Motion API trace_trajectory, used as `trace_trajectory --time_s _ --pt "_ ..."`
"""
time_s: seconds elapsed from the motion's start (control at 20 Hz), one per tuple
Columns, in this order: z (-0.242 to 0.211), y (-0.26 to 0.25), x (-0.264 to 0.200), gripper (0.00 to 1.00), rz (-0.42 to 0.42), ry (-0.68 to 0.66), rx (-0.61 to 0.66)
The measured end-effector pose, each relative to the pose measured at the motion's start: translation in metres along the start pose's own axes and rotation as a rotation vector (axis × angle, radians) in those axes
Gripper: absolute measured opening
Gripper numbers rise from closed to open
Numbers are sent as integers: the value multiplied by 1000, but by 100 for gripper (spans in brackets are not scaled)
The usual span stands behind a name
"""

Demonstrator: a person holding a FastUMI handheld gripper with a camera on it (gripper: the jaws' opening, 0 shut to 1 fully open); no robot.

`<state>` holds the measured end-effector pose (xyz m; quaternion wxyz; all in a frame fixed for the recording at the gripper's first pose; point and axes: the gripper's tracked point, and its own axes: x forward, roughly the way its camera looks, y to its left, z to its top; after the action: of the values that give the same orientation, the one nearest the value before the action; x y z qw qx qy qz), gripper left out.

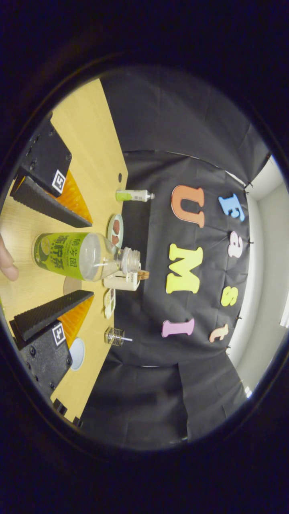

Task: Take the bottle from table, then pour the juice into the cup, finally place the bottle on the coaster

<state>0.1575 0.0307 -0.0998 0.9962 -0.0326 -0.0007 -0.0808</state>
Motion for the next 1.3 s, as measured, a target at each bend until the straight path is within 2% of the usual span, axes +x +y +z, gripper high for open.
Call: trace_trajectory --time_s 0.25,0.4,0.65,0.75,1.1,1.3 --pt "-13 10 20 100 -19 27 -36" --pt "-11 6 23 100 -39 19 7" --pt "-5 1 8 81 -30 39 41" --pt "3 -1 1 81 -18 44 66" --pt "35 4 -16 80 71 63 244" --pt "36 17 -17 80 181 116 455"
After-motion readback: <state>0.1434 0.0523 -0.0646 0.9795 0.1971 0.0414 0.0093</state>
